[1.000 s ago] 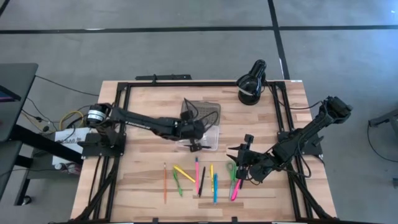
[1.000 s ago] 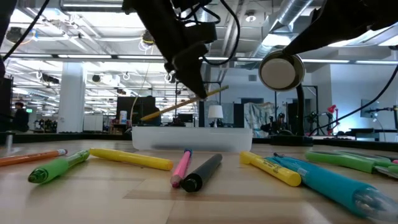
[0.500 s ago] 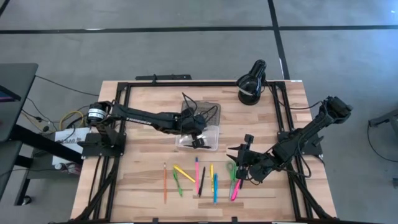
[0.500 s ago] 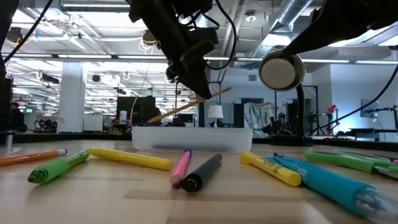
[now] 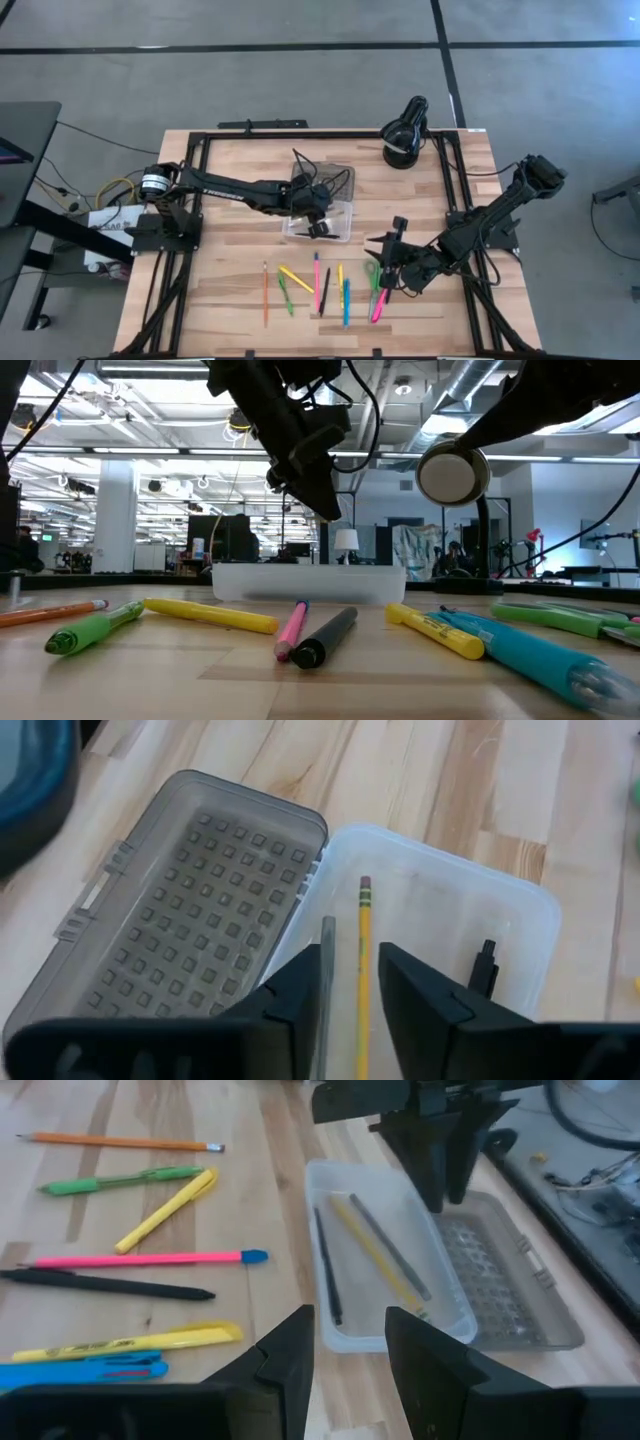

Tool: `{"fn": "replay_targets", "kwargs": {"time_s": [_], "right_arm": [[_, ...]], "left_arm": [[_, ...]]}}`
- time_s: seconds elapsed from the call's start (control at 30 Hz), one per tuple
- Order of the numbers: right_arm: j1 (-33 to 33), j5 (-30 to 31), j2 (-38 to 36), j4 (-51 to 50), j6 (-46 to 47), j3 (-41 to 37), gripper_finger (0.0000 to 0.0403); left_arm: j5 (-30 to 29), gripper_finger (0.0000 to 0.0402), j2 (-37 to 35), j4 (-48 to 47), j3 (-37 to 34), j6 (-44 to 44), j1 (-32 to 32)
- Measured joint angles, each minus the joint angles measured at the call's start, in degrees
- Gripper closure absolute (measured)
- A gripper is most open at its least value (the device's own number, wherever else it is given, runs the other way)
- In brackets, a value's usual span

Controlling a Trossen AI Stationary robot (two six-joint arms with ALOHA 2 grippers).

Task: Pick & place school supplies into a supply box
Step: Put the right black pen into the transparent supply box

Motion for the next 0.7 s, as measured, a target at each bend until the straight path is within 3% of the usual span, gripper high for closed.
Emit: {"fn": "replay_targets", "kwargs": {"time_s": [0.13, 0.33, 0.53, 0.7], "right_arm": [[-0.1, -3.3, 0.0, -2.2, 5.0, 0.0, 0.0282], [-0.4, -6.8, 0.0, -11.9, 23.6, 0.0, 0.0282], [-0.4, -10.3, 0.0, -18.1, 40.7, 0.0, 0.0282], [0.7, -14.2, 1.4, -18.4, 50.2, 0.0, 0.0282]], "left_arm": [[-0.2, 0.0276, 0.0, -1.9, 0.0, 2.2, -0.9], [-1.6, 0.0272, 0.0, -7.8, 0.0, 5.0, -5.4], [-10.2, 0.0272, 0.0, -12.2, -0.9, 5.2, -12.3], [-18.8, 0.0271, -0.8, -7.4, -7.1, 5.1, -16.4]]}}
